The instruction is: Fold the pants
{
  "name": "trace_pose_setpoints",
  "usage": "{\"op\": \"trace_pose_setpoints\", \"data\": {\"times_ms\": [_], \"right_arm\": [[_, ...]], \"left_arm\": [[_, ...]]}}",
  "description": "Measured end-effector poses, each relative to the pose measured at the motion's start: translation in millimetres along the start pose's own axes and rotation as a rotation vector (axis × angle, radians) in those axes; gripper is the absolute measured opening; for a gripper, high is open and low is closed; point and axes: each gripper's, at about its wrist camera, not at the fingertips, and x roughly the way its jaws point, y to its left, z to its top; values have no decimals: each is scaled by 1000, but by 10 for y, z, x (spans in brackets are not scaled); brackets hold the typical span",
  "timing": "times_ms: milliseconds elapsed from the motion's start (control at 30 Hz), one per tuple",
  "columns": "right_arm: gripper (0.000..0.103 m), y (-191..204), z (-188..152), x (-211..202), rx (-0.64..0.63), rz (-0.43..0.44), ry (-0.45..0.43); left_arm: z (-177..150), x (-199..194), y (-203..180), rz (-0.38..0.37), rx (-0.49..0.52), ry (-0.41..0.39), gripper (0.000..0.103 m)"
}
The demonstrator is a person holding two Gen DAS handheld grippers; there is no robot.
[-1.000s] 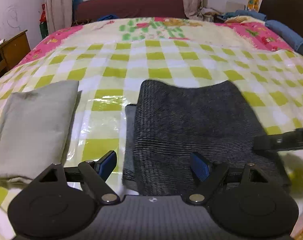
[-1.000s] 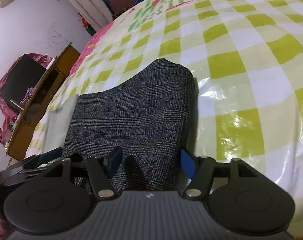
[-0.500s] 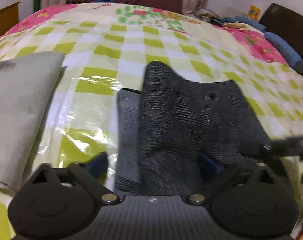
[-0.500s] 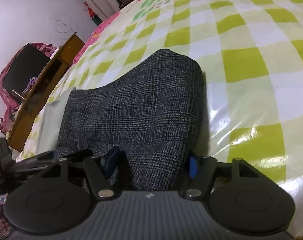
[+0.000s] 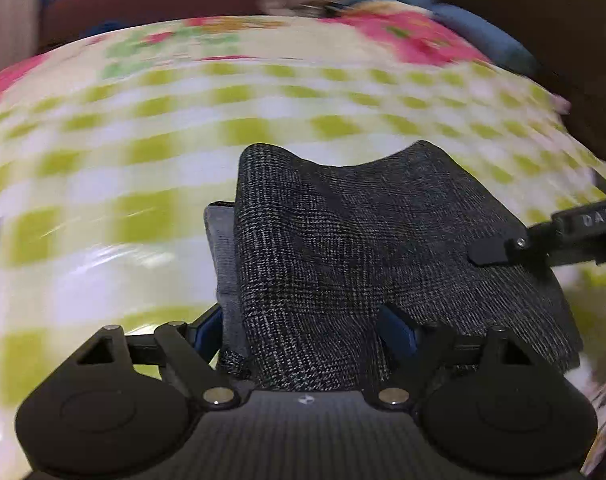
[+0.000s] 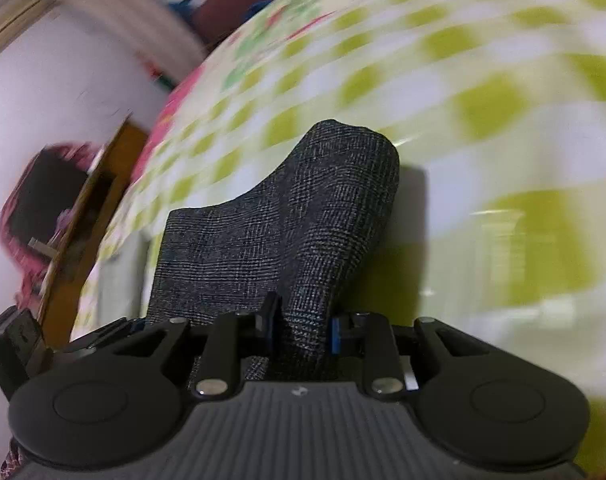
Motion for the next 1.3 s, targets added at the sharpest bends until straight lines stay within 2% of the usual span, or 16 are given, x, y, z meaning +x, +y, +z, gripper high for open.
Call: {"op": "trace_pose_setpoints", "data": {"times_ms": [200, 300, 433, 633, 733, 833, 933, 1100, 1300], "right_arm": [[25, -926, 188, -927, 109, -179, -162], [25, -1437, 305, -1297, 190, -261, -241], [25, -1947, 516, -1594, 250, -369, -342], [28, -2404, 835, -1814, 305, -464, -431], [30, -2454, 807, -1911, 310, -507, -454], [33, -2275, 661, -1986, 303, -548, -481], [33, -2043, 516, -2115, 238, -614, -516], [33, -1633, 172, -2099, 169, -614, -526], [33, -1282, -177, -2054, 199, -576, -545]], "left_arm": [[646, 820, -1247, -146, 222, 47, 92], [980, 1198, -1933, -183, 320, 40, 92], [1317, 1661, -2670, -169, 406, 46, 93], [1655, 2021, -3315, -121, 455, 35, 95], [1695, 2065, -3494, -101, 460, 35, 97], [1659, 2032, -3513, -69, 445, 32, 98], [1585, 1899, -3471, -33, 446, 20, 98], [1341, 1542, -3314, -23, 413, 2, 98], [911, 1136, -3132, -25, 395, -2, 99]]}}
